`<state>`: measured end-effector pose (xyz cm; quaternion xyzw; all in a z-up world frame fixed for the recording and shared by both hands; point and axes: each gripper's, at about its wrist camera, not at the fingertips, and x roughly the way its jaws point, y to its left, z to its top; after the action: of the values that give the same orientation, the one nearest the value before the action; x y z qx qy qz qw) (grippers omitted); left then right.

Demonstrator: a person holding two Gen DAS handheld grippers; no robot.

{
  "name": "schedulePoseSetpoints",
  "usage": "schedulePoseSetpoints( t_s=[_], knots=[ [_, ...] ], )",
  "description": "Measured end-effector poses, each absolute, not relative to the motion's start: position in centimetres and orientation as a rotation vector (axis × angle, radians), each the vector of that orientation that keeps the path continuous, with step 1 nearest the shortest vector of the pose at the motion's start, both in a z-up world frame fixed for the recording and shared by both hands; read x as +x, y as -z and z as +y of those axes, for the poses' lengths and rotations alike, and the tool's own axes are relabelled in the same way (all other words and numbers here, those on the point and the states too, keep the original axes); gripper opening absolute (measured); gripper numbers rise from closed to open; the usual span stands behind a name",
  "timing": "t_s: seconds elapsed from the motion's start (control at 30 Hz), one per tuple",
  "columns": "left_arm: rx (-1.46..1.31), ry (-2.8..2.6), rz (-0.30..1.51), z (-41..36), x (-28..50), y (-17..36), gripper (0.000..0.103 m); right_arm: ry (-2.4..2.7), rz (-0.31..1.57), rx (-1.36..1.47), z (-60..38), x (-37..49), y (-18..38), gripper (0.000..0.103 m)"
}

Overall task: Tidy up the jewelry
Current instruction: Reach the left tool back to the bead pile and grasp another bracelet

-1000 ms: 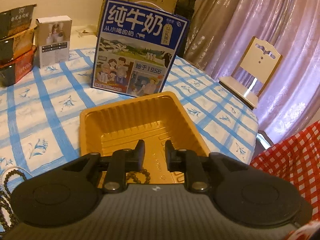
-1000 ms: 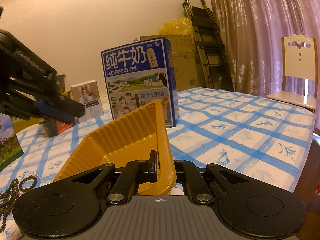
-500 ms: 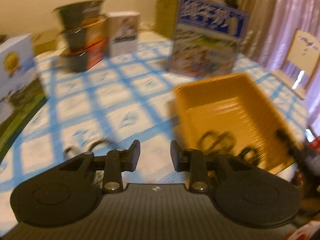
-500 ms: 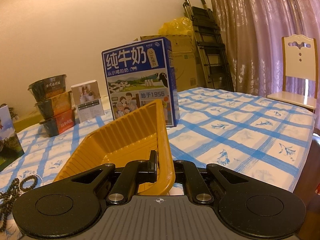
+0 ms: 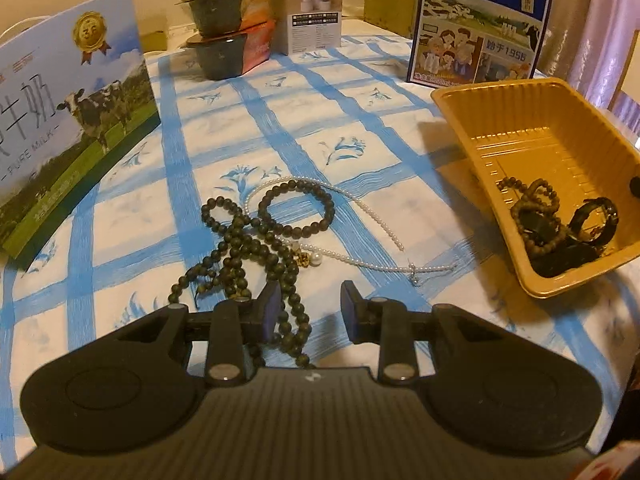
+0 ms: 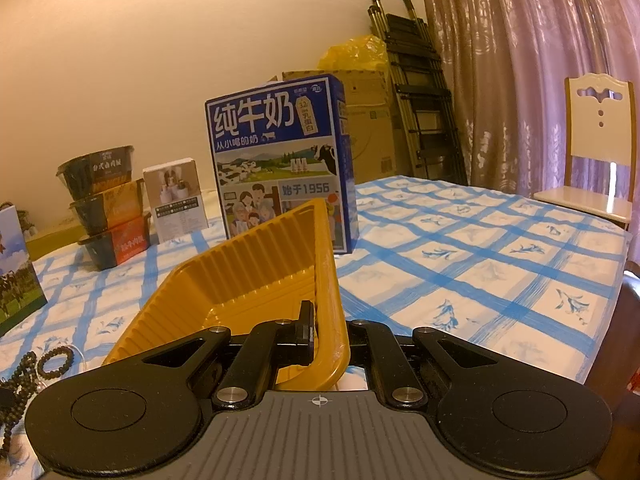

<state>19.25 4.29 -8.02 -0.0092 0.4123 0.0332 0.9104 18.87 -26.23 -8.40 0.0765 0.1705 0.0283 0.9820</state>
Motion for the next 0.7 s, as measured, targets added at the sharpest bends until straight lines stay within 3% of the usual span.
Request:
schedulePoseSetpoints(
  t_s=[0.2,0.7],
  knots=[
    [-0.019,-0.053,0.853,3.6,20.7,9.2,0.021,-0.056,0.346,0.155,-26.3,18.8,8.4,0.007],
    [-0.028,-0.103,0.85,4.3,22.8,10.9,0.022,-0.056,0.346,0.154,-26.5,18.8,8.5,0.007]
  ],
)
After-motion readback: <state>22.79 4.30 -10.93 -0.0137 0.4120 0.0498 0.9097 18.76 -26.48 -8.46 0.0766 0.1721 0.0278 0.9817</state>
